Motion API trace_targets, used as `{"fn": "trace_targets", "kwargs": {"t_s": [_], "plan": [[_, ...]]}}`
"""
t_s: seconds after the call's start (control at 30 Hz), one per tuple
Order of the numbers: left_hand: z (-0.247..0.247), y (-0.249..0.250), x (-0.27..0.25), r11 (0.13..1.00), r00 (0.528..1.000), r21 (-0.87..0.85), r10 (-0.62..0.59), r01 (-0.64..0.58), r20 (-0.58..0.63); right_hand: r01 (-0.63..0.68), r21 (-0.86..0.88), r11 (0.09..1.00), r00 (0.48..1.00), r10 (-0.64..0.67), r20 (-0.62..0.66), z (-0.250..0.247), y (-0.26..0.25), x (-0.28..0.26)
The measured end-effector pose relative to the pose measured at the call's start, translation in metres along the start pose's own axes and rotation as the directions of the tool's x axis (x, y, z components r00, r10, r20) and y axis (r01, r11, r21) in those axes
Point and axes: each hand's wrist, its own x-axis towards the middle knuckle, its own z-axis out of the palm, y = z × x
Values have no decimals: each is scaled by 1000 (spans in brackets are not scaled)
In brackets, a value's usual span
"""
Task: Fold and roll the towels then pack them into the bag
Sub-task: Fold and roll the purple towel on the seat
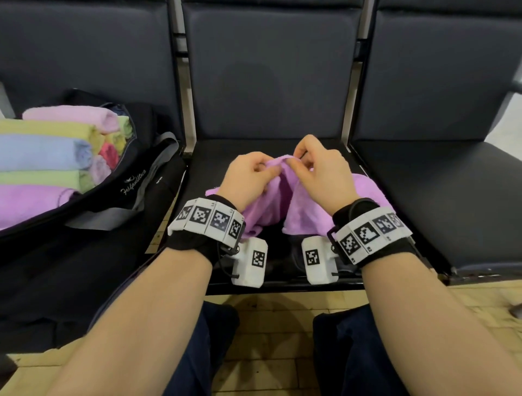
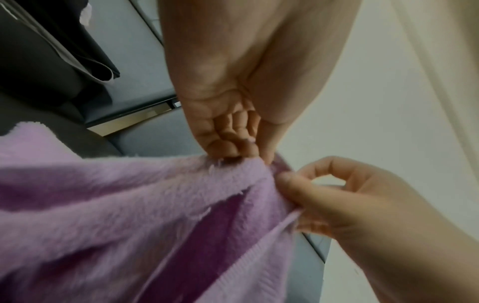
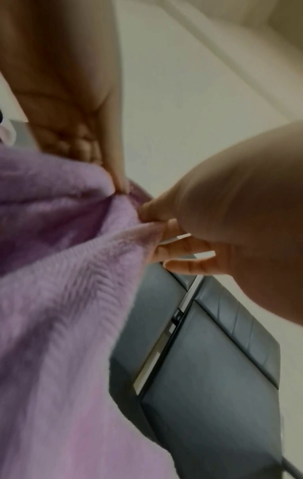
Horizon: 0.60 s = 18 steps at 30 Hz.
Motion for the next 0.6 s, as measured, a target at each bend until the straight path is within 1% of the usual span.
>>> {"fn": "trace_targets", "kwargs": {"t_s": [0.07,0.1,0.17,0.27,0.4,0.5,0.57,0.6], "plan": [[-2,-2,2,1000,996,-9,13,-14,-93,-15,-184,983,1000,13,-13,2,4,-1],[-3,-2,2,1000,992,-3,19,-20,-128,-46,-251,967,999,43,-16,3,5,-1],[-4,-1,2,1000,982,-13,24,-27,-186,-122,-330,936,992,125,-12,4,5,-2],[-9,1,2,994,964,-105,7,-36,-267,-207,-397,894,975,222,-9,4,7,-2],[-18,4,3,983,940,-179,-18,-46,-340,-292,-366,884,951,310,-10,6,12,-1],[-26,3,6,970,912,-237,-44,-59,-407,-335,-339,879,930,367,34,8,16,-5],[-31,1,9,959,890,-274,-63,-71,-451,-371,-276,887,909,407,85,10,19,-6],[-34,0,10,955,881,-287,-66,-81,-468,-396,-196,897,896,425,133,11,20,-5]]}}
